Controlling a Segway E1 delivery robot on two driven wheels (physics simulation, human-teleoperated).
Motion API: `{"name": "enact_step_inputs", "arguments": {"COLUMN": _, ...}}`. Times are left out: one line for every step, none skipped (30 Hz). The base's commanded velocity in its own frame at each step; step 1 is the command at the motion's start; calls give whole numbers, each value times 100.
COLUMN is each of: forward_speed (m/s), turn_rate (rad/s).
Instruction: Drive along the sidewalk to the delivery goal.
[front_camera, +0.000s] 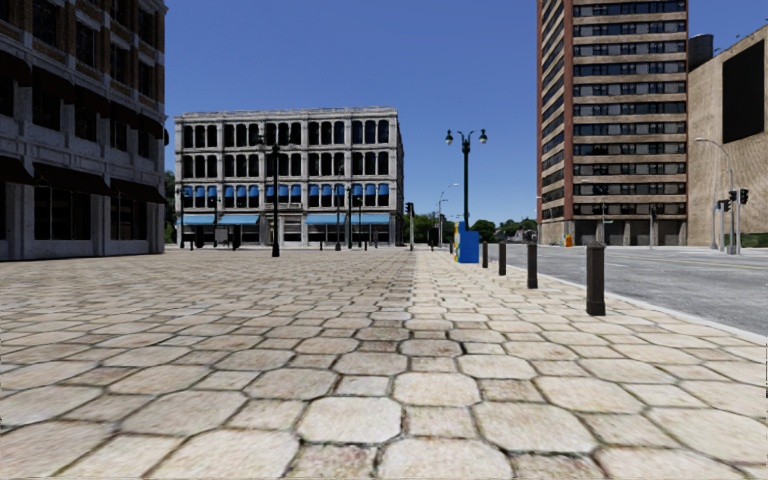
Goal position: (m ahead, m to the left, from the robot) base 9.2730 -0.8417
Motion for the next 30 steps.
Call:
{"name": "enact_step_inputs", "arguments": {"forward_speed": 200, "turn_rate": 0}}
{"name": "enact_step_inputs", "arguments": {"forward_speed": 200, "turn_rate": 0}}
{"name": "enact_step_inputs", "arguments": {"forward_speed": 200, "turn_rate": 0}}
{"name": "enact_step_inputs", "arguments": {"forward_speed": 200, "turn_rate": 0}}
{"name": "enact_step_inputs", "arguments": {"forward_speed": 200, "turn_rate": 0}}
{"name": "enact_step_inputs", "arguments": {"forward_speed": 200, "turn_rate": 0}}
{"name": "enact_step_inputs", "arguments": {"forward_speed": 200, "turn_rate": 0}}
{"name": "enact_step_inputs", "arguments": {"forward_speed": 200, "turn_rate": 0}}
{"name": "enact_step_inputs", "arguments": {"forward_speed": 200, "turn_rate": -11}}
{"name": "enact_step_inputs", "arguments": {"forward_speed": 200, "turn_rate": -19}}
{"name": "enact_step_inputs", "arguments": {"forward_speed": 200, "turn_rate": -21}}
{"name": "enact_step_inputs", "arguments": {"forward_speed": 200, "turn_rate": -23}}
{"name": "enact_step_inputs", "arguments": {"forward_speed": 200, "turn_rate": -24}}
{"name": "enact_step_inputs", "arguments": {"forward_speed": 200, "turn_rate": -24}}
{"name": "enact_step_inputs", "arguments": {"forward_speed": 200, "turn_rate": -27}}
{"name": "enact_step_inputs", "arguments": {"forward_speed": 200, "turn_rate": -28}}
{"name": "enact_step_inputs", "arguments": {"forward_speed": 200, "turn_rate": -29}}
{"name": "enact_step_inputs", "arguments": {"forward_speed": 200, "turn_rate": -29}}
{"name": "enact_step_inputs", "arguments": {"forward_speed": 200, "turn_rate": -29}}
{"name": "enact_step_inputs", "arguments": {"forward_speed": 200, "turn_rate": -29}}
{"name": "enact_step_inputs", "arguments": {"forward_speed": 200, "turn_rate": -29}}
{"name": "enact_step_inputs", "arguments": {"forward_speed": 200, "turn_rate": -29}}
{"name": "enact_step_inputs", "arguments": {"forward_speed": 200, "turn_rate": -29}}
{"name": "enact_step_inputs", "arguments": {"forward_speed": 200, "turn_rate": -29}}
{"name": "enact_step_inputs", "arguments": {"forward_speed": 200, "turn_rate": -29}}
{"name": "enact_step_inputs", "arguments": {"forward_speed": 200, "turn_rate": -29}}
{"name": "enact_step_inputs", "arguments": {"forward_speed": 200, "turn_rate": -29}}
{"name": "enact_step_inputs", "arguments": {"forward_speed": 200, "turn_rate": -29}}
{"name": "enact_step_inputs", "arguments": {"forward_speed": 200, "turn_rate": -29}}
{"name": "enact_step_inputs", "arguments": {"forward_speed": 200, "turn_rate": -29}}
